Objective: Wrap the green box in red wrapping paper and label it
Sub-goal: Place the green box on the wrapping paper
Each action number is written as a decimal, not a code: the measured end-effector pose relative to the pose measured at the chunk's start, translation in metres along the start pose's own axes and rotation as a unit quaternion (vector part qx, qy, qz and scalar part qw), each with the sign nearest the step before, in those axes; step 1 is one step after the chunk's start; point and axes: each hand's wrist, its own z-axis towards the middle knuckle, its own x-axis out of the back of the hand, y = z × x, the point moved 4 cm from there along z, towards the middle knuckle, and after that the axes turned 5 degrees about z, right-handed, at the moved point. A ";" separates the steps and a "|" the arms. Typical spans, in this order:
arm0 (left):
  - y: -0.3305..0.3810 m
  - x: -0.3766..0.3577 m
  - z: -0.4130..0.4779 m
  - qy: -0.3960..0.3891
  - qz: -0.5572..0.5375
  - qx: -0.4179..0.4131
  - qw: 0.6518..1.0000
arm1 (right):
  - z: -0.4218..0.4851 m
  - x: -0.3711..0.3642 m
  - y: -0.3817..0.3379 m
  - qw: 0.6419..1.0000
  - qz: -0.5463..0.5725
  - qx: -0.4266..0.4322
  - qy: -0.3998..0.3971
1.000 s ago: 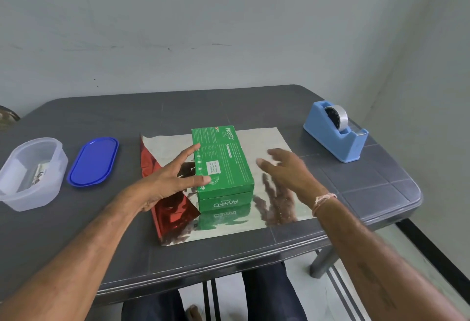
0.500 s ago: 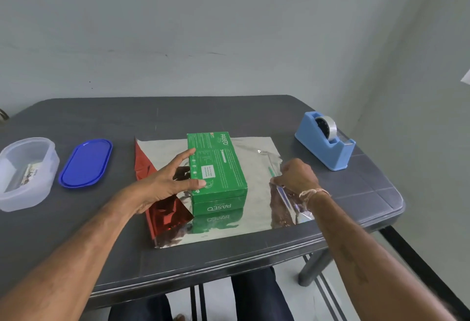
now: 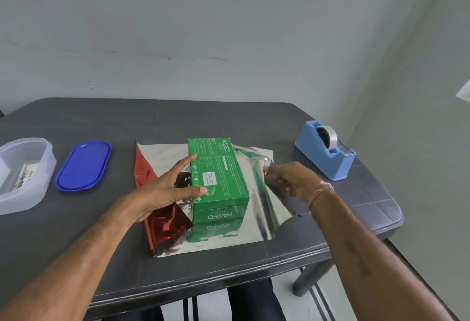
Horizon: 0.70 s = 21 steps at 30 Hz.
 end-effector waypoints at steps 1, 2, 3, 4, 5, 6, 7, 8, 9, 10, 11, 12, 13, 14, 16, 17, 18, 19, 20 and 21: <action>0.001 0.000 0.000 0.001 -0.002 -0.002 1.000 | 0.004 -0.004 0.000 1.000 0.011 -0.009 -0.008; 0.001 0.000 -0.001 0.001 -0.004 -0.003 1.000 | 0.007 -0.008 -0.001 0.999 0.021 -0.017 -0.018; 0.001 0.000 -0.001 0.003 -0.007 -0.006 1.000 | 0.008 -0.012 -0.002 0.999 0.032 -0.021 -0.024; 0.001 0.000 -0.001 0.004 -0.009 -0.009 1.000 | 0.008 -0.017 -0.006 0.998 0.040 -0.018 -0.033; 0.001 -0.001 -0.002 0.005 -0.010 -0.010 1.000 | 0.008 -0.021 -0.010 0.998 0.048 -0.007 -0.044; 0.002 -0.001 -0.002 0.005 -0.011 -0.011 1.000 | 0.009 -0.025 -0.014 0.997 0.058 0.008 -0.055; 0.002 -0.001 -0.003 0.006 -0.012 -0.012 1.000 | 0.008 -0.028 -0.018 0.996 0.068 0.016 -0.064; 0.002 -0.002 -0.003 0.006 -0.013 -0.013 1.000 | 0.007 -0.031 -0.021 0.994 0.081 0.016 -0.074; 0.002 -0.001 -0.002 0.007 -0.014 -0.014 1.000 | 0.008 -0.033 -0.025 0.991 0.096 0.017 -0.092; 0.002 -0.001 -0.002 0.006 -0.015 -0.014 1.000 | 0.009 -0.036 -0.029 0.987 0.114 0.020 -0.113; 0.002 -0.001 -0.002 0.005 -0.017 -0.015 1.000 | 0.009 -0.039 -0.033 0.982 0.134 0.026 -0.131; 0.002 -0.001 -0.002 0.005 -0.018 -0.016 1.000 | 0.009 -0.041 -0.037 0.978 0.145 0.036 -0.144; 0.001 -0.001 -0.002 0.006 -0.020 -0.016 1.000 | 0.007 -0.043 -0.039 0.979 0.139 0.051 -0.143; 0.002 0.000 -0.002 0.007 -0.019 -0.015 1.000 | 0.006 -0.045 -0.043 0.981 0.121 0.071 -0.136; 0.003 -0.001 -0.003 0.005 -0.017 -0.013 1.000 | 0.003 -0.049 -0.049 0.981 0.083 0.111 -0.139; 0.003 -0.001 -0.004 0.005 -0.016 -0.011 1.000 | 0.002 -0.052 -0.054 0.977 0.076 0.128 -0.150; 0.003 -0.001 -0.004 0.004 -0.015 -0.009 1.000 | 0.000 -0.056 -0.059 0.973 0.076 0.136 -0.168; 0.002 0.000 -0.004 0.006 -0.015 -0.006 1.000 | -0.001 -0.061 -0.063 0.970 0.076 0.133 -0.188; 0.001 0.001 -0.003 0.007 -0.016 -0.005 1.000 | -0.004 -0.068 -0.067 0.968 0.068 0.127 -0.208; -0.001 0.001 -0.002 0.005 -0.021 -0.005 1.000 | -0.007 -0.075 -0.070 0.964 0.049 0.127 -0.229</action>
